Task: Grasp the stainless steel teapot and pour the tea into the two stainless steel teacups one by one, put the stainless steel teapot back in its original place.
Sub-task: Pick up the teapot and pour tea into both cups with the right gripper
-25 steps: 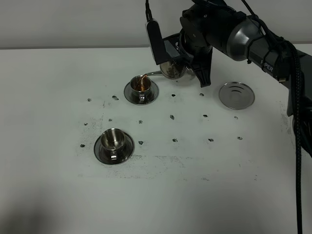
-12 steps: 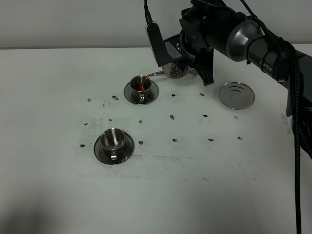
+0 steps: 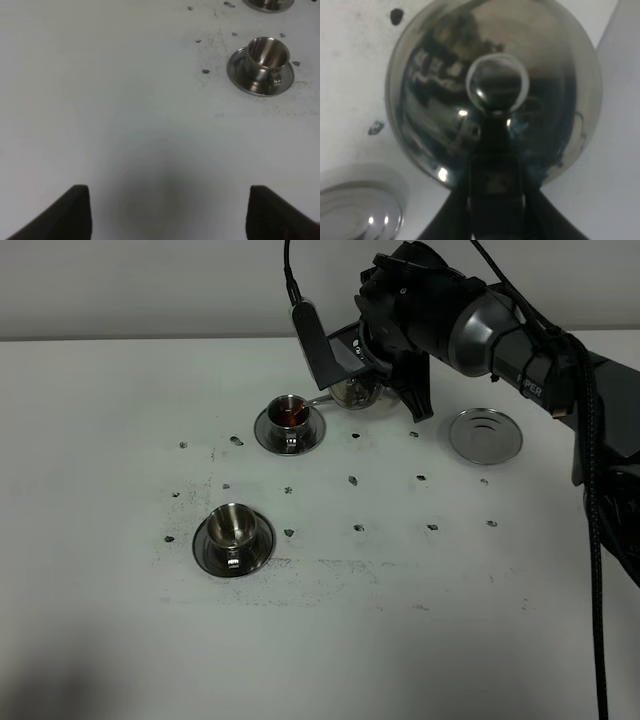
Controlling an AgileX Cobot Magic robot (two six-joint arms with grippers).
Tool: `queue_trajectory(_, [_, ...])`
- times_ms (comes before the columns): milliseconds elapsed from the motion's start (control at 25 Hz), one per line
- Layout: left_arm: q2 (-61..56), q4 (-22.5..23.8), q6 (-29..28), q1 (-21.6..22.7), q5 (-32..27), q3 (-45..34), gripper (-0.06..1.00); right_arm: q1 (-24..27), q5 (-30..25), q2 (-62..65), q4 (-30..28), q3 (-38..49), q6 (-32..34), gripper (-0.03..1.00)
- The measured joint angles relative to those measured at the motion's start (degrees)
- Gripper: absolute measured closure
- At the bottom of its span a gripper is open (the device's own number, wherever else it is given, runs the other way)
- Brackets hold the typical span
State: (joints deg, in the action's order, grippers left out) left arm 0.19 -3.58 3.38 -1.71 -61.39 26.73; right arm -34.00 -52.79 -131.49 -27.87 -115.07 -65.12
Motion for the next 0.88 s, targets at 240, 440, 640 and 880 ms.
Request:
queue_trajectory(240, [0.00,0.00,0.00,0.00,0.00,0.00,0.31,-0.72,0.85,-0.49,-1.76,0.00,0.00,0.76])
queue_trajectory(440, [0.00,0.00,0.00,0.00,0.00,0.00,0.31,-0.72,1.26,-0.49,-2.62,0.00,0.00,0.76])
queue_trajectory(640, [0.00,0.00,0.00,0.00,0.00,0.00,0.31,-0.72,1.26,-0.49,-3.26,0.00,-0.05,0.76])
queue_trajectory(880, [0.00,0.00,0.00,0.00,0.00,0.00,0.31,-0.72,1.54,-0.49,-3.52,0.00,-0.05,0.76])
